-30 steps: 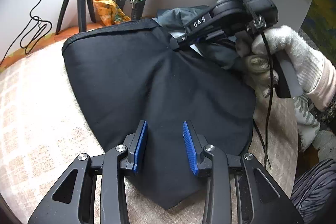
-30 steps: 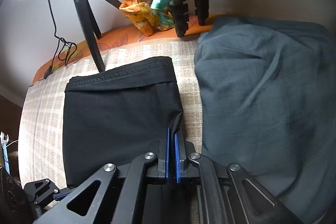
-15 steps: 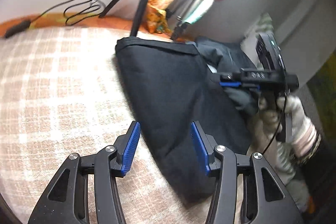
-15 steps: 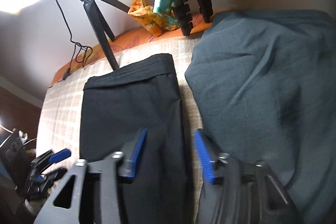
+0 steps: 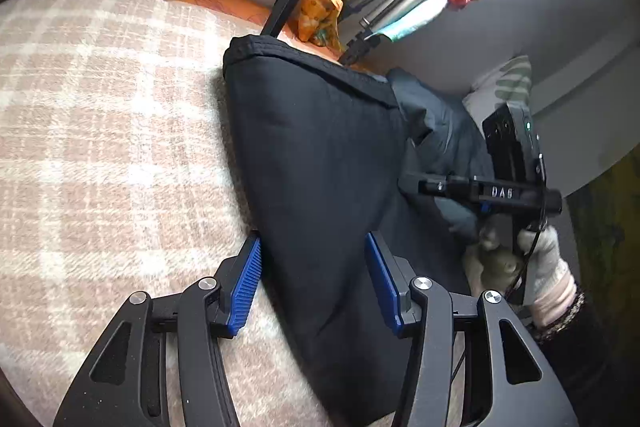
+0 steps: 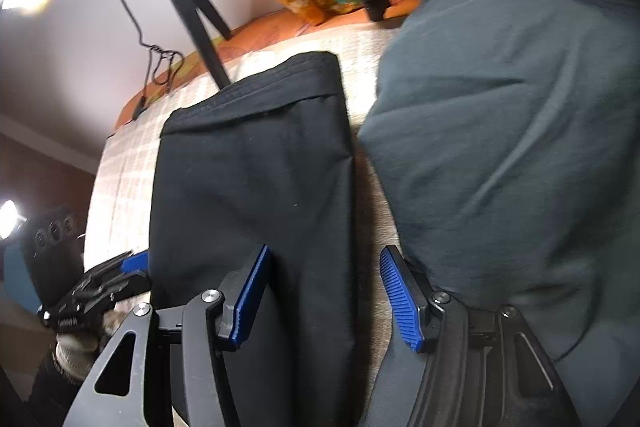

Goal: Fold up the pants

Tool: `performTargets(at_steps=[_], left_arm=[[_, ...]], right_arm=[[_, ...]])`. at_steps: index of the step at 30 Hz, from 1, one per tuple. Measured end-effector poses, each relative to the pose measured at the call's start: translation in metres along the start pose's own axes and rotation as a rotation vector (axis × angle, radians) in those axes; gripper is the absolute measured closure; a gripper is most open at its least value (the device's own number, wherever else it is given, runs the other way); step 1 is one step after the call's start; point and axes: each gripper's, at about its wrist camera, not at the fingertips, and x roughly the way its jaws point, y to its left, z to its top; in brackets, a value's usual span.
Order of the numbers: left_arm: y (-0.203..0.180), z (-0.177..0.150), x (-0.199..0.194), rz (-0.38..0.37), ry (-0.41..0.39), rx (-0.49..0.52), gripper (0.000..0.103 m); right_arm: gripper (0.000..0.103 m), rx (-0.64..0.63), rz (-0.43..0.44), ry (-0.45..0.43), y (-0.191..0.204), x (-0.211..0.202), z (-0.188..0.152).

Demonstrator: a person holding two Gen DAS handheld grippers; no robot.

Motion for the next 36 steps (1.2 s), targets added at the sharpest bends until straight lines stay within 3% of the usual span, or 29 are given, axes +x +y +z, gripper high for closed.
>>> performTargets(at_steps=[2, 3, 7, 8, 12, 15, 19, 27, 36], left_arm=[[0.001, 0.003, 0.003, -0.019, -0.007, -0.003, 0.053], [0.002, 0.003, 0.004, -0.034, -0.015, -0.011, 0.053], [0.002, 0.009, 0.01, -0.075, -0.028, -0.043, 0.055], [-0.001, 0.009, 0.013, -0.068, -0.025, -0.029, 0.055], [-0.005, 0.008, 0.021, -0.038, -0.031, -0.014, 0.073], [-0.007, 0.005, 0.02, -0.019, -0.052, -0.001, 0.081], [-0.018, 0.004, 0.011, 0.001, -0.076, 0.056, 0.09], [-0.045, 0.003, -0.011, 0.007, -0.113, 0.145, 0.092], [-0.102, 0.011, -0.027, -0.029, -0.162, 0.279, 0.092]], right_arm=[[0.044, -0.036, 0.024, 0.0, 0.005, 0.006, 0.0], [0.053, -0.055, 0.04, -0.003, 0.007, 0.006, -0.002], [0.059, -0.075, 0.065, -0.028, 0.009, 0.008, -0.009], [0.065, -0.064, 0.072, -0.042, 0.007, 0.007, -0.011], [0.083, -0.01, 0.075, -0.11, 0.005, -0.002, -0.02], [0.092, -0.005, 0.063, -0.151, 0.014, -0.013, -0.026], [0.094, -0.023, 0.031, -0.19, 0.031, -0.027, -0.03], [0.095, -0.051, 0.003, -0.247, 0.057, -0.05, -0.043], [0.095, -0.059, 0.0, -0.343, 0.051, -0.11, -0.063]])
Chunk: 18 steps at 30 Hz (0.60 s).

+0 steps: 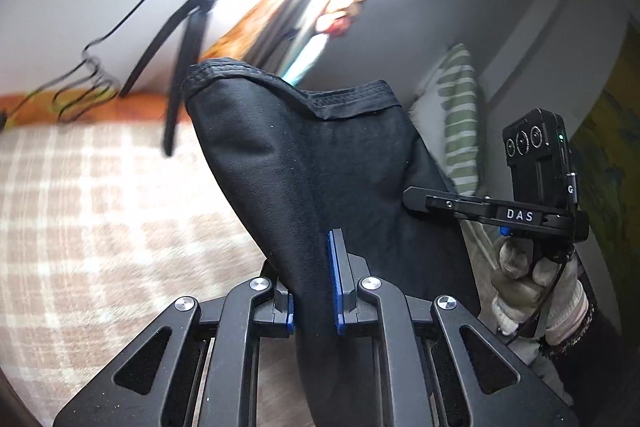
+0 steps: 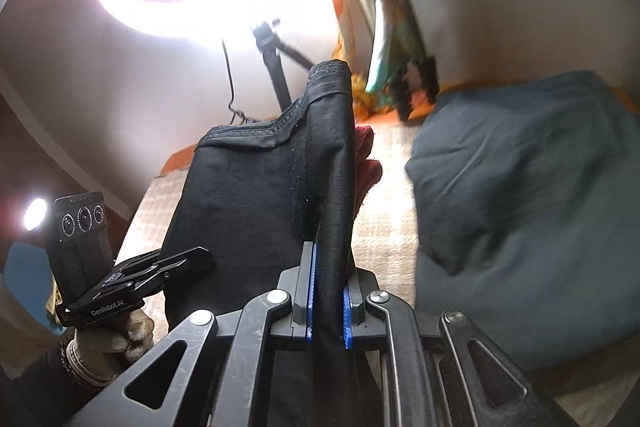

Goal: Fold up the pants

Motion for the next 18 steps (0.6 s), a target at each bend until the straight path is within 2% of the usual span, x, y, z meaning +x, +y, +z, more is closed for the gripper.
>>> performTargets(at_steps=[7, 10, 18], left_arm=[[-0.043, 0.025, 0.024, -0.075, -0.01, 0.066, 0.092], [-0.068, 0.04, 0.046, -0.102, -0.012, 0.104, 0.092], [-0.109, 0.071, 0.111, -0.153, 0.005, 0.126, 0.092]], right_arm=[[0.095, 0.005, -0.064, -0.08, -0.022, -0.063, 0.009], [0.095, 0.006, -0.109, -0.107, -0.036, -0.086, 0.015], [0.095, 0.028, -0.245, -0.157, -0.087, -0.132, 0.043]])
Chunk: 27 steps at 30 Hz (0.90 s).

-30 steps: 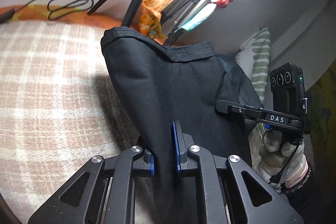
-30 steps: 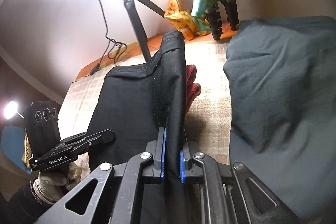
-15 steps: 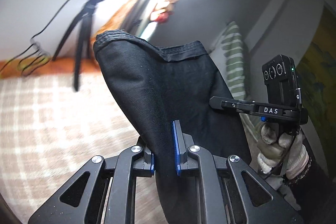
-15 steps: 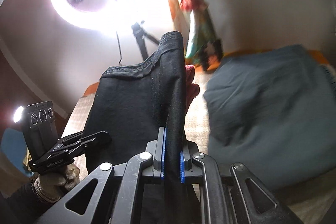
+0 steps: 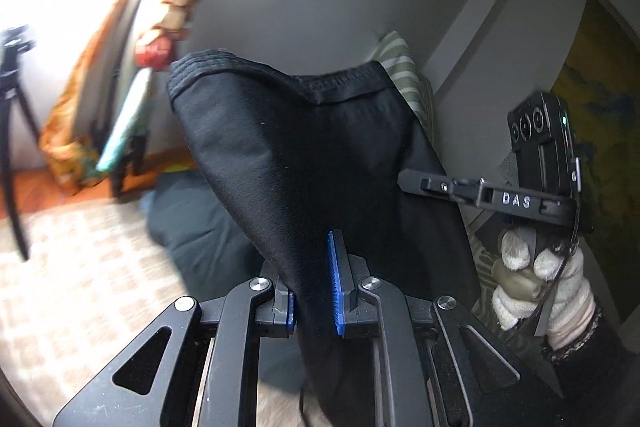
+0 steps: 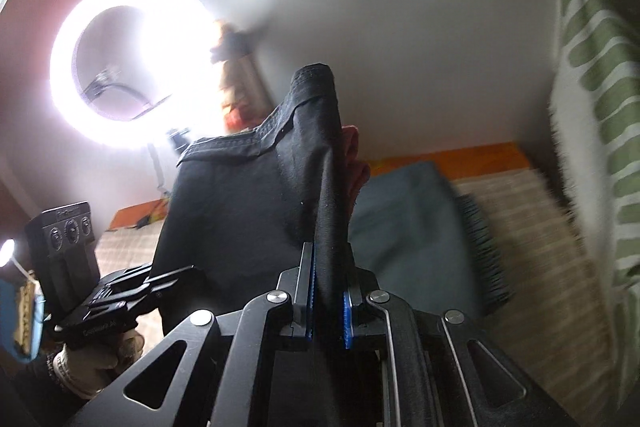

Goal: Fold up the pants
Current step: 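Carry the folded trousers with both grippers onto the grey garment pile and release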

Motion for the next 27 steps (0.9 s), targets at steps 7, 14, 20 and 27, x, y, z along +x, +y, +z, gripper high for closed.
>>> performTargets(at_steps=[7, 14, 20, 27], left_arm=[[-0.003, 0.009, 0.051, 0.018, 0.04, -0.01, 0.092], [0.015, -0.001, 0.096, 0.104, 0.119, -0.007, 0.092], [0.02, -0.005, 0.105, 0.145, 0.142, 0.0, 0.087], [0.02, -0.001, 0.097, 0.207, 0.161, 0.008, 0.073]], right_arm=[[0.095, 0.035, -0.058, 0.022, -0.049, 0.019, 0.021], [0.1, 0.074, -0.084, 0.061, -0.073, 0.071, 0.019], [0.1, 0.089, -0.112, 0.089, -0.083, 0.094, 0.012], [0.079, 0.134, -0.19, 0.099, -0.095, 0.098, 0.007]])
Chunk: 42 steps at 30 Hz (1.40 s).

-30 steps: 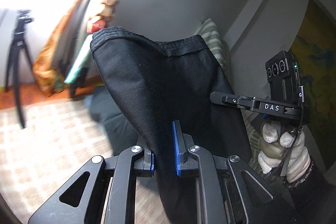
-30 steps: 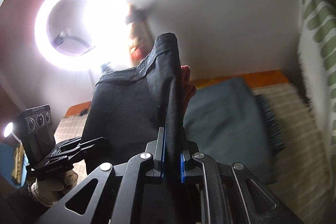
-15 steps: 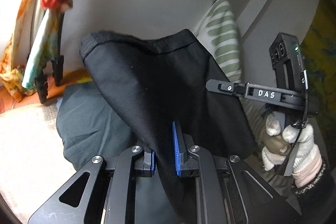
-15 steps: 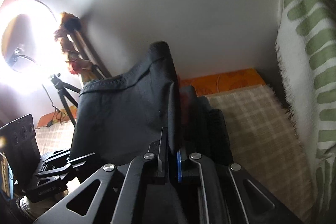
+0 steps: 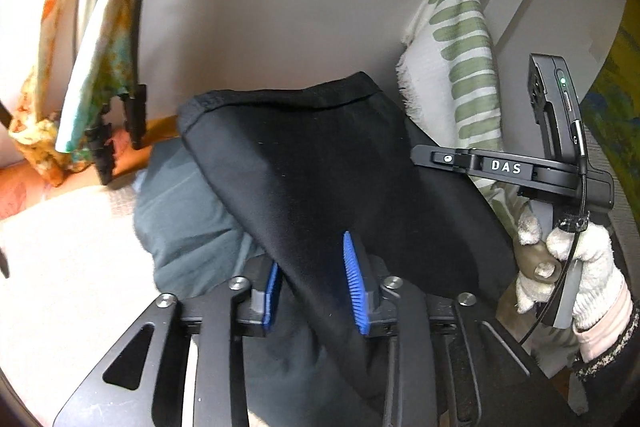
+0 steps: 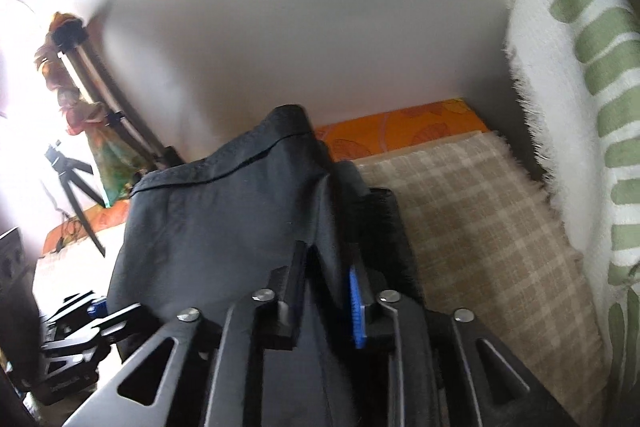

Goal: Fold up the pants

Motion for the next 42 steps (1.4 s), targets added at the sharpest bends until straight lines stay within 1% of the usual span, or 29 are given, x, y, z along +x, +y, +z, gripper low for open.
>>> performTargets(at_steps=[4, 6, 7, 8, 9, 10, 11, 12, 13, 14, 15, 18, 19, 20, 21, 24, 27, 30, 32, 33, 34, 38, 42], left_arm=[[0.005, -0.001, -0.011, 0.024, -0.003, -0.01, 0.073], [0.006, -0.003, -0.021, 0.037, -0.011, -0.009, 0.073], [0.005, -0.003, -0.025, 0.045, -0.019, -0.007, 0.073], [0.006, -0.004, -0.029, 0.046, -0.028, -0.006, 0.073], [0.009, -0.007, -0.036, 0.047, -0.036, -0.006, 0.072], [0.008, -0.008, -0.041, 0.049, -0.043, -0.007, 0.07], [0.009, -0.009, -0.049, 0.048, -0.051, -0.007, 0.069], [0.008, -0.011, -0.054, 0.052, -0.059, -0.005, 0.065], [0.008, -0.013, -0.061, 0.057, -0.07, -0.003, 0.057], [0.007, -0.016, -0.07, 0.06, -0.085, 0.002, 0.054], [0.007, -0.018, -0.079, 0.062, -0.096, 0.005, 0.051], [0.002, -0.025, -0.097, 0.064, -0.103, 0.019, 0.051], [0.001, -0.027, -0.103, 0.065, -0.107, 0.024, 0.049], [-0.001, -0.03, -0.112, 0.062, -0.112, 0.028, 0.047], [-0.003, -0.032, -0.118, 0.061, -0.118, 0.029, 0.042], [-0.011, -0.042, -0.143, 0.06, -0.143, 0.043, 0.041], [-0.021, -0.054, -0.165, 0.065, -0.156, 0.069, 0.032], [-0.03, -0.068, -0.185, 0.066, -0.165, 0.096, 0.032], [-0.034, -0.079, -0.198, 0.062, -0.171, 0.113, 0.029], [-0.036, -0.086, -0.204, 0.065, -0.173, 0.12, 0.025], [-0.038, -0.09, -0.208, 0.067, -0.175, 0.122, 0.024], [-0.044, -0.112, -0.221, 0.071, -0.162, 0.137, 0.023], [-0.048, -0.131, -0.231, 0.079, -0.162, 0.133, 0.023]], right_arm=[[0.074, 0.007, -0.048, -0.024, -0.001, -0.013, -0.003], [0.068, 0.002, -0.078, -0.038, 0.002, -0.022, -0.007], [0.067, 0.005, -0.082, -0.044, 0.003, -0.027, -0.009], [0.063, 0.008, -0.081, -0.048, 0.004, -0.031, -0.011], [0.056, 0.01, -0.083, -0.057, 0.006, -0.037, -0.014], [0.053, 0.009, -0.091, -0.069, 0.009, -0.044, -0.018], [0.046, 0.006, -0.096, -0.078, 0.012, -0.049, -0.021], [0.044, -0.001, -0.101, -0.093, 0.017, -0.057, -0.027], [0.043, -0.005, -0.107, -0.102, 0.02, -0.063, -0.031], [0.04, -0.008, -0.115, -0.109, 0.025, -0.071, -0.036], [0.035, -0.013, -0.119, -0.115, 0.029, -0.076, -0.04], [0.026, -0.03, -0.143, -0.156, 0.043, -0.099, -0.055], [0.024, -0.035, -0.15, -0.17, 0.048, -0.108, -0.06], [0.021, -0.036, -0.157, -0.179, 0.052, -0.114, -0.064], [0.018, -0.036, -0.163, -0.191, 0.057, -0.123, -0.069], [0.014, -0.03, -0.158, -0.222, 0.07, -0.144, -0.085], [0.011, -0.031, -0.153, -0.238, 0.084, -0.16, -0.103], [0.007, -0.024, -0.164, -0.258, 0.095, -0.173, -0.122], [0.005, -0.019, -0.167, -0.268, 0.101, -0.181, -0.135], [0.005, -0.016, -0.174, -0.275, 0.104, -0.185, -0.143], [0.005, -0.015, -0.181, -0.283, 0.108, -0.189, -0.15], [0.0, -0.016, -0.199, -0.304, 0.119, -0.2, -0.177], [0.0, -0.01, -0.213, -0.304, 0.126, -0.202, -0.199]])
